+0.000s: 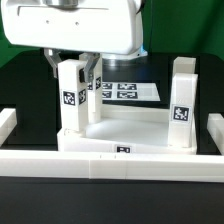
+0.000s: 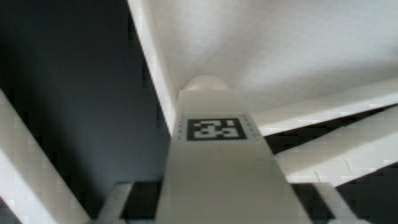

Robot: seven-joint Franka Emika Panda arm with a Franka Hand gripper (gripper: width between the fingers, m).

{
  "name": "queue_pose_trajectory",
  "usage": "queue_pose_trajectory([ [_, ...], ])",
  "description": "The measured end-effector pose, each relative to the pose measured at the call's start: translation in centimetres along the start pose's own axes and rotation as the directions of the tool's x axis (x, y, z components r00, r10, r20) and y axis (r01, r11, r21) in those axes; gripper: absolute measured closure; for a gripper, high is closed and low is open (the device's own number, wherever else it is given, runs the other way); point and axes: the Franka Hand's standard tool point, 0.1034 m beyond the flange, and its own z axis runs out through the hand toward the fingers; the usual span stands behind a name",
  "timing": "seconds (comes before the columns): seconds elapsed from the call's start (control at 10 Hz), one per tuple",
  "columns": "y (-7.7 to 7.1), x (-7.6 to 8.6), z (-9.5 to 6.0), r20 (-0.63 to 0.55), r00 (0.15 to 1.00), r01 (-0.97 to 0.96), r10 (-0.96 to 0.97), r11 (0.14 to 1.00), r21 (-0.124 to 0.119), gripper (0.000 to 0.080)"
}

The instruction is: Assemble desk

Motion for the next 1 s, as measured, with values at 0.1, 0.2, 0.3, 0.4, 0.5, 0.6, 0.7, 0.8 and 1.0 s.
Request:
queue_pose_trajectory([
  [0.1, 0.06, 0.04, -0.01, 0.001, 0.996, -0.089, 0.089, 0.996, 0.005, 0.0509],
  [0.2, 0.06, 0.05, -0.01, 0.002, 0.989, -0.145, 0.145, 0.989, 0.006, 0.0509],
  [0.3, 0.07, 0.05, -0.03, 0.004, 0.973, -0.229, 0.229, 0.973, 0.006, 0.0509],
  [0.4, 0.08, 0.02, -0.01, 0.006, 0.951, -0.309, 0.309, 0.951, 0.005, 0.0509],
  [0.5, 0.00, -0.01, 0.01, 0.007, 0.907, -0.420, 0.420, 0.907, 0.004, 0.0509],
  [0.6, -0.13, -0.07, 0.02, 0.008, 0.867, -0.499, 0.499, 0.867, 0.003, 0.0509],
  [0.7, -0.25, -0.12, 0.03, 0.008, 0.829, -0.559, 0.559, 0.829, 0.003, 0.0509],
  [0.8, -0.36, -0.17, 0.02, 0.010, 0.781, -0.625, 0.625, 0.781, 0.002, 0.0509],
  [1.0, -0.46, -0.19, 0.04, 0.016, 0.695, -0.719, 0.719, 0.695, 0.004, 0.0509],
])
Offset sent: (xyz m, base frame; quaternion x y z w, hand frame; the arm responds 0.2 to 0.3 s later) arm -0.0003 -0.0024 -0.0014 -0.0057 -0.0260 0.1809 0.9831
